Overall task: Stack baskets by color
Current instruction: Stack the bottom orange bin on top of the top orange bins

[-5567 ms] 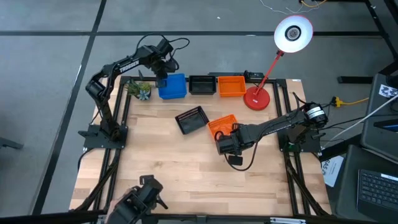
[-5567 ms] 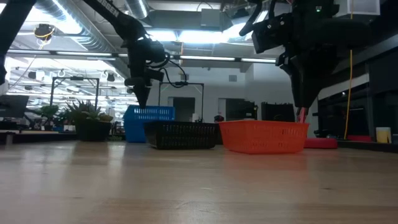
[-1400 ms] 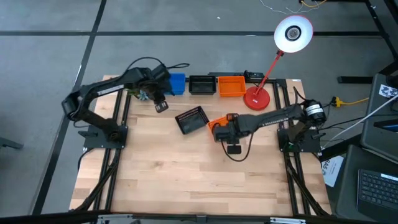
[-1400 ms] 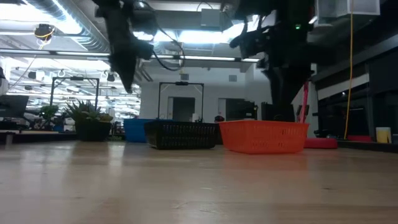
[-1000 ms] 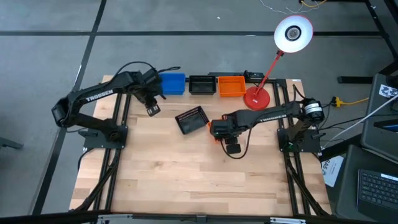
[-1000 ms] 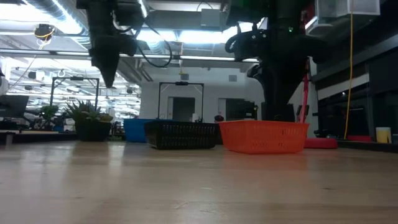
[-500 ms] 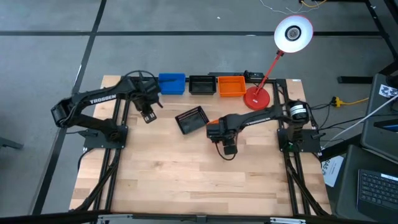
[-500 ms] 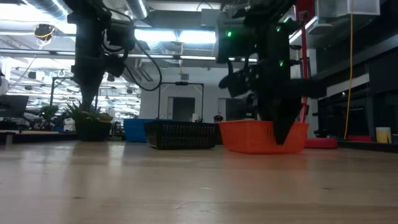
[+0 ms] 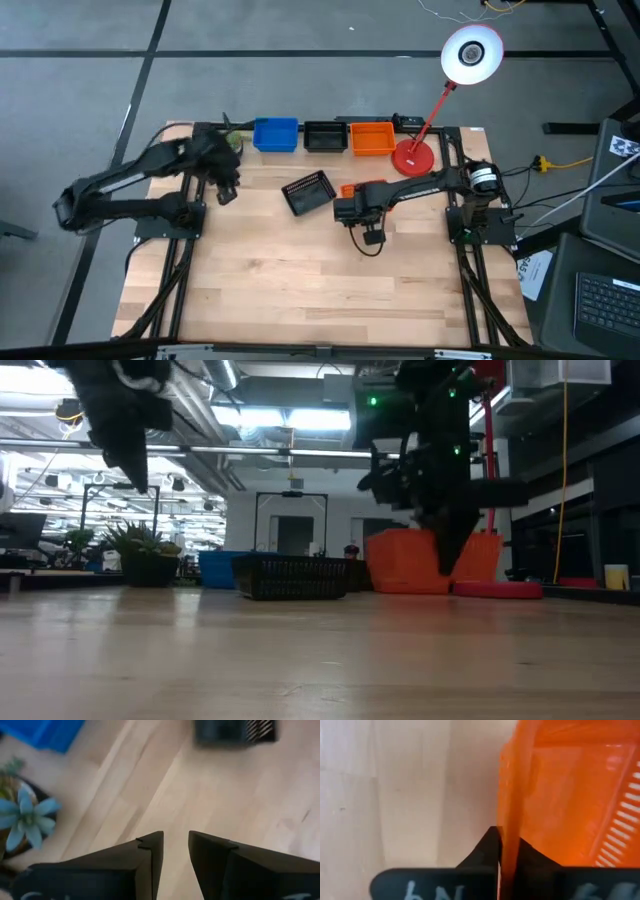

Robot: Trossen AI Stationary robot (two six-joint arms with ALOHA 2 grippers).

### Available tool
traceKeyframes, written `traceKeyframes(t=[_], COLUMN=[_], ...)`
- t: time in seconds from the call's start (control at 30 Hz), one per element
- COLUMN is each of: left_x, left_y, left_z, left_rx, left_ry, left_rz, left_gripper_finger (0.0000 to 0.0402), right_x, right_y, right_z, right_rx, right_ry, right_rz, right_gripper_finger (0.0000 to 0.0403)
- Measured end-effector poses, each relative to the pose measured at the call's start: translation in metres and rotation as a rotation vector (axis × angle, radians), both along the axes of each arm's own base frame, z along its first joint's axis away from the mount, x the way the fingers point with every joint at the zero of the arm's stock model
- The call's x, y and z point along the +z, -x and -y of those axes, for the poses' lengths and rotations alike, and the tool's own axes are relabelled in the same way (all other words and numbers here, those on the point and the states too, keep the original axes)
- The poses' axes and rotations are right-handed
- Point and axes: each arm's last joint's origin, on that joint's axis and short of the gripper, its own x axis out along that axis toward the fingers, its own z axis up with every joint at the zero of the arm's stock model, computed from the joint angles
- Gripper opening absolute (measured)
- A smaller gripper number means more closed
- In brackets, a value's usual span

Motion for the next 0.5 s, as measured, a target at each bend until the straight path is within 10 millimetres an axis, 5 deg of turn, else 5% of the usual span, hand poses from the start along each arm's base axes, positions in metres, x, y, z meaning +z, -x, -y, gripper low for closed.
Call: traceKeyframes(t=[0.13,0.27,0.5], left_x=[-0.001,0.024,0.032], left_y=[0.022,0.039,0.053], left_z=[0.018,0.031,0.044], left_rx=[-0.001,-0.035,0.074], left_ry=[-0.092,-0.211,-0.12], left_rz=[0.251,0.505,0.708], left_gripper_finger=[0.0082,0.0082,0.0082], right_x=[0.019,0.044,0.082], right_y=[0.004,0.007,0.007], right_z=[0.009,0.029,0.084], right_rx=[0.016,0.018,-0.148], right_ry=[0.063,0.156,0.197], right_rz=[0.004,0.03,0.133], right_gripper_finger=[0.0002,0.0001,0.0001])
